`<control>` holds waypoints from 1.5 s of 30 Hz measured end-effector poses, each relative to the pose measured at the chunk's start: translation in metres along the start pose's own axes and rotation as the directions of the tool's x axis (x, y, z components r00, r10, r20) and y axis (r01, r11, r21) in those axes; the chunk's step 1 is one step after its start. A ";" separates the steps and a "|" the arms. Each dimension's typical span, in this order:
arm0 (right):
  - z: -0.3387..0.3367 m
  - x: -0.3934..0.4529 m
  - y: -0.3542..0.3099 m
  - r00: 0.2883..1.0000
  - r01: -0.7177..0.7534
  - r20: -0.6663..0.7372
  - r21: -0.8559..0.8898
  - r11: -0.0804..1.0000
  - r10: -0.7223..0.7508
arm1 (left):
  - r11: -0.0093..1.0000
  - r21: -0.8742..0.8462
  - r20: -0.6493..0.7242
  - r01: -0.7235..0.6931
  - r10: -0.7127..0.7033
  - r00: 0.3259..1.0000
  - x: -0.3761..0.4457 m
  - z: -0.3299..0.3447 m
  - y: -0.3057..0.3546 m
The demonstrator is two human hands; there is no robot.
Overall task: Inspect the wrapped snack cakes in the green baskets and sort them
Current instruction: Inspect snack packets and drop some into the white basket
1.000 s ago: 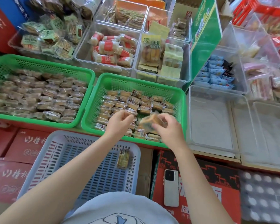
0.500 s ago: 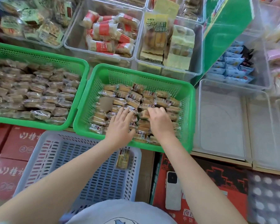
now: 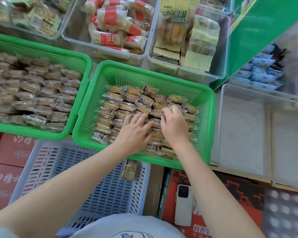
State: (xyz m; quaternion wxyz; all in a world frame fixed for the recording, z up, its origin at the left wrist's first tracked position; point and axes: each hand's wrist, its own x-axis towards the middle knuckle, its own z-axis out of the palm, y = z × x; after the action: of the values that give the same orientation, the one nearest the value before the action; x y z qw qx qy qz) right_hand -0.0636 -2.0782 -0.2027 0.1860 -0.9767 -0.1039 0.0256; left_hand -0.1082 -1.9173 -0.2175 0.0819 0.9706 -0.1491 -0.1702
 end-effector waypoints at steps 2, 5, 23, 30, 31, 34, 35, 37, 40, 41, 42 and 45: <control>0.000 0.010 0.001 0.998 -0.035 0.041 -0.050 0.998 0.037 | 1.000 -0.005 -0.004 0.003 -0.003 1.000 0.002 0.000 -0.001; 0.006 0.018 0.002 0.979 -0.096 0.161 -0.156 0.983 0.121 | 0.999 -0.018 -0.042 -0.028 0.027 0.999 0.006 -0.001 -0.004; -0.001 0.010 -0.018 0.981 -0.177 0.075 -0.020 0.984 0.178 | 0.998 0.062 0.167 -0.032 0.021 0.986 0.015 -0.008 -0.014; -0.047 -0.005 -0.019 0.948 -0.097 -0.265 0.285 0.954 0.176 | 0.997 0.059 0.194 -0.040 0.028 0.981 0.016 -0.020 -0.014; -0.058 -0.010 -0.020 0.934 -0.100 -0.285 0.372 0.923 0.216 | 0.999 0.034 0.187 -0.039 0.032 0.982 0.014 -0.027 -0.012; -0.087 -0.028 -0.027 0.902 -0.204 -0.168 0.649 0.733 0.399 | 0.964 -0.262 0.052 0.045 -0.032 0.998 -0.001 -0.054 -0.001; -0.095 -0.035 -0.029 0.888 -0.250 -0.108 0.705 0.664 0.448 | 0.887 -0.450 -0.002 0.101 -0.114 0.993 -0.008 -0.063 0.003; -0.101 -0.048 -0.032 0.863 -0.333 0.022 0.777 0.534 0.505 | 0.504 -0.846 0.002 0.174 -0.323 0.946 -0.027 -0.084 0.014; -0.098 -0.067 -0.039 0.850 -0.395 0.147 0.813 0.427 0.506 | -0.121 -0.982 0.176 0.145 -0.299 0.938 -0.058 -0.114 0.029; -0.097 -0.074 -0.042 0.846 -0.409 0.172 0.817 0.406 0.505 | -0.175 -0.978 0.160 0.116 -0.265 0.951 -0.067 -0.118 0.032; -0.095 -0.080 -0.046 0.837 -0.427 0.190 0.813 0.396 0.513 | -0.203 -0.975 0.134 0.084 -0.244 0.961 -0.076 -0.120 0.034; -0.102 -0.097 -0.056 0.817 -0.450 0.250 0.840 0.303 0.520 | -0.339 -0.939 0.134 0.053 -0.222 0.966 -0.098 -0.118 0.036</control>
State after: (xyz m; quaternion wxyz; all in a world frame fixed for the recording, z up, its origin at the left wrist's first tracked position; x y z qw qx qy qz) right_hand -0.1598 -2.0846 -0.0865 0.6420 -0.7252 0.2296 0.0956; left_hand -0.1638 -1.9076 -0.0707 0.8199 0.5163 0.1730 -0.1771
